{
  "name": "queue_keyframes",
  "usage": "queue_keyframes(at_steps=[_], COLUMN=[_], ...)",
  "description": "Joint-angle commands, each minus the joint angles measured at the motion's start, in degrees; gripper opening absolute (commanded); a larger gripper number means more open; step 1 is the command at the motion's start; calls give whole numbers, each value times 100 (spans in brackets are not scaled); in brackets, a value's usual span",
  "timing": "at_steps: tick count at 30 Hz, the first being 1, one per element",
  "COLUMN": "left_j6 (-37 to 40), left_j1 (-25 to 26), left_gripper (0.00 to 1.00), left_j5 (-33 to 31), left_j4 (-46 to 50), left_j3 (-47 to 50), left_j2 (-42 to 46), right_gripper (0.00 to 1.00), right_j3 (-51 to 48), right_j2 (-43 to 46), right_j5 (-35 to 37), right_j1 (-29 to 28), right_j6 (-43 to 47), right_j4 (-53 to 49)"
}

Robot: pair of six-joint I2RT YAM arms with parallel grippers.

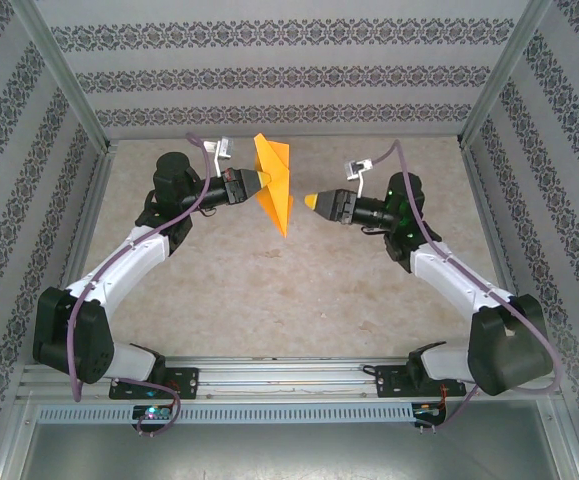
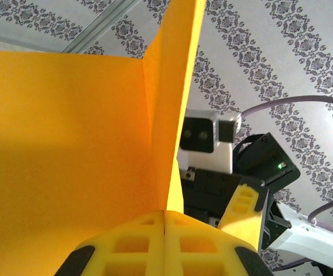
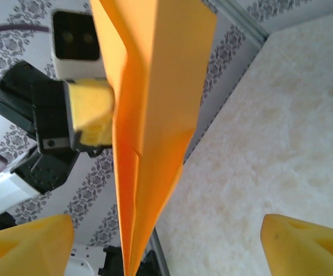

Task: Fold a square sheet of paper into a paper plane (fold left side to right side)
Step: Turn over the paper at the center of the table.

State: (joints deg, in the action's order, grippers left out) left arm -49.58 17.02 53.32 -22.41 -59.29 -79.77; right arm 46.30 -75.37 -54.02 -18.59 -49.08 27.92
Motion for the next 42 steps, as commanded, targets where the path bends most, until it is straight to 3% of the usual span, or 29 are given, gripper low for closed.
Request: queue_keyframes(at_steps=[1,7,24,34,39,42], left_j6=[-24,2,-20,878,1295,1618], left_j1=[74,131,198,43,-181,-274], left_gripper=[0,0,0,35,49,56], left_j5=[7,19,116,-472,-1315,-1969], left_j4=[-384,-350,-323,880,1501,1892], left_j3=[-137,-160,-144,-119,91,258], left_j2=[30,-54,-153,246,842,1324], right_gripper=[89,83,23,1,0,0], right_j3=[-66,279,880,740,853,1176], right_j2=[90,-273,-619,-276,40,193], right_j5=[191,173,218,589,1175,1991], right_j1=[-281,-621,-681,-567,-581,-729], right_j6=[137,23,-5,429,1175,2003], right_j4=[-42,206,187,-579,-1968,-3387])
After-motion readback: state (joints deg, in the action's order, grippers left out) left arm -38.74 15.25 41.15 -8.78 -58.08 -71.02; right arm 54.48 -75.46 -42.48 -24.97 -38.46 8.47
